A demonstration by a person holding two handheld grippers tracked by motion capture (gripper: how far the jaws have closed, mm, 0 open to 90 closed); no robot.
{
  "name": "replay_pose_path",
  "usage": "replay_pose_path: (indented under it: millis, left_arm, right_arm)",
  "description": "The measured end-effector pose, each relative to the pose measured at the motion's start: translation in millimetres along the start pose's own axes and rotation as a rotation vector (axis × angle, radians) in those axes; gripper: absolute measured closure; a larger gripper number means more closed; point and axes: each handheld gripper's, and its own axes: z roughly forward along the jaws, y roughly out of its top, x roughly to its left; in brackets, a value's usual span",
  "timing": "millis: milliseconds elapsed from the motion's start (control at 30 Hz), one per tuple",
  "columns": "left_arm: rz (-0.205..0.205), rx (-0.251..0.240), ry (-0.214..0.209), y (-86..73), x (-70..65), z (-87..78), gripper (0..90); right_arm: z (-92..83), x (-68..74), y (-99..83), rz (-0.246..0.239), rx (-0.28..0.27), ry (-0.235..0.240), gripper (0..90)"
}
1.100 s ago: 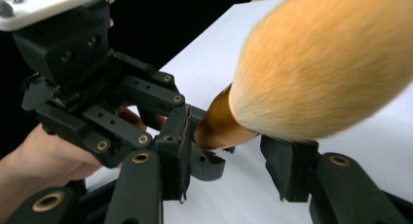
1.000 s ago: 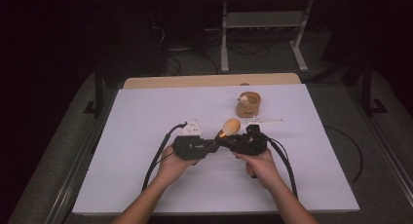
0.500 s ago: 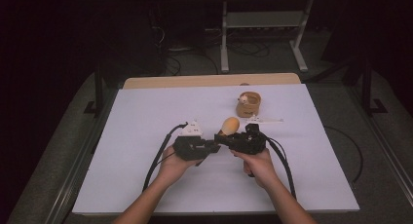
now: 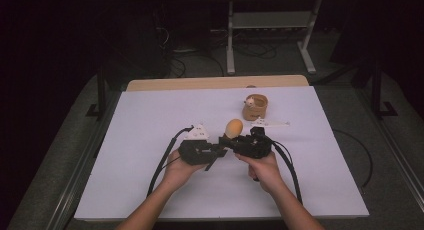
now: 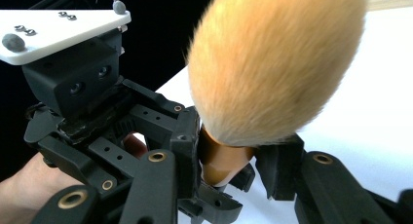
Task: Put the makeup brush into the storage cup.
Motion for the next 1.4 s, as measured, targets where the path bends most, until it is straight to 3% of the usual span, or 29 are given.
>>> replay_pose_path:
  millis: [533, 867, 1400]
  left_arm:
    - [0.014, -0.014, -0.008, 1.4, -1.3, -1.8, 69.9]
    - [0.031, -0.026, -0.015, 1.8, 1.2, -5.9, 59.5]
    - [0.058, -0.041, -0.067, 2.4, 0.7, -14.2, 36.2]
  right_arm:
    - [-1.7, 6.2, 2.9, -0.058, -0.006, -0.022, 64.1]
    - [-6.1, 7.0, 5.9, -0.099, -0.004, -0.065, 64.2]
    - [-16.6, 5.5, 11.0, -0.148, -0.001, -0.11, 64.2]
